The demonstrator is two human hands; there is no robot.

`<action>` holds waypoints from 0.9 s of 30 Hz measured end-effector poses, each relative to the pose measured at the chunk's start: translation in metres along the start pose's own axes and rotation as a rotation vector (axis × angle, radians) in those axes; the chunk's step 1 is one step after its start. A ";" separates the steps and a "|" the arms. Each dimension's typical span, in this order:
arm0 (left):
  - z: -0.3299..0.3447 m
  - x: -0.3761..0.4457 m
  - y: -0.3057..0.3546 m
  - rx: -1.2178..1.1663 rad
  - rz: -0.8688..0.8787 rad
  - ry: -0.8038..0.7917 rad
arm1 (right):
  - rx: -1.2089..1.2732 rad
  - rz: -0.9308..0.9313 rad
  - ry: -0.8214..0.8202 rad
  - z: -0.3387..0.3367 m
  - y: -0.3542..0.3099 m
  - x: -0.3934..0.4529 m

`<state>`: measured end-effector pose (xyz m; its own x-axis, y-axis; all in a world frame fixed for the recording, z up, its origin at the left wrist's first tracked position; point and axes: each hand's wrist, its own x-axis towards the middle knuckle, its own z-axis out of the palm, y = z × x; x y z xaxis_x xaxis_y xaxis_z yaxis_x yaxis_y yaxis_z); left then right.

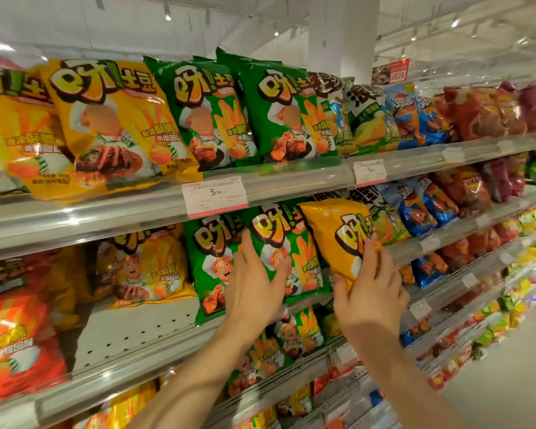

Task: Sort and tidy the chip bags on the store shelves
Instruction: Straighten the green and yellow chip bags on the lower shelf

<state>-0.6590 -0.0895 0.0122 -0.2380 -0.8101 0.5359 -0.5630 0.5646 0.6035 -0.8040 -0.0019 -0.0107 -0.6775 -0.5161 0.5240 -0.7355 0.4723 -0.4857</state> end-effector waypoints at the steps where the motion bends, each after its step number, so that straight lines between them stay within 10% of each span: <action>1: 0.004 0.003 0.002 0.005 -0.003 0.009 | 0.006 0.006 0.002 0.003 0.000 0.001; 27: 0.034 0.041 -0.017 0.508 0.224 0.126 | -0.090 -0.057 0.014 0.023 -0.012 0.015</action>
<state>-0.6866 -0.1378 0.0040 -0.3164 -0.6367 0.7032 -0.8269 0.5484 0.1244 -0.8055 -0.0317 -0.0131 -0.6342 -0.5345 0.5587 -0.7696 0.5054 -0.3902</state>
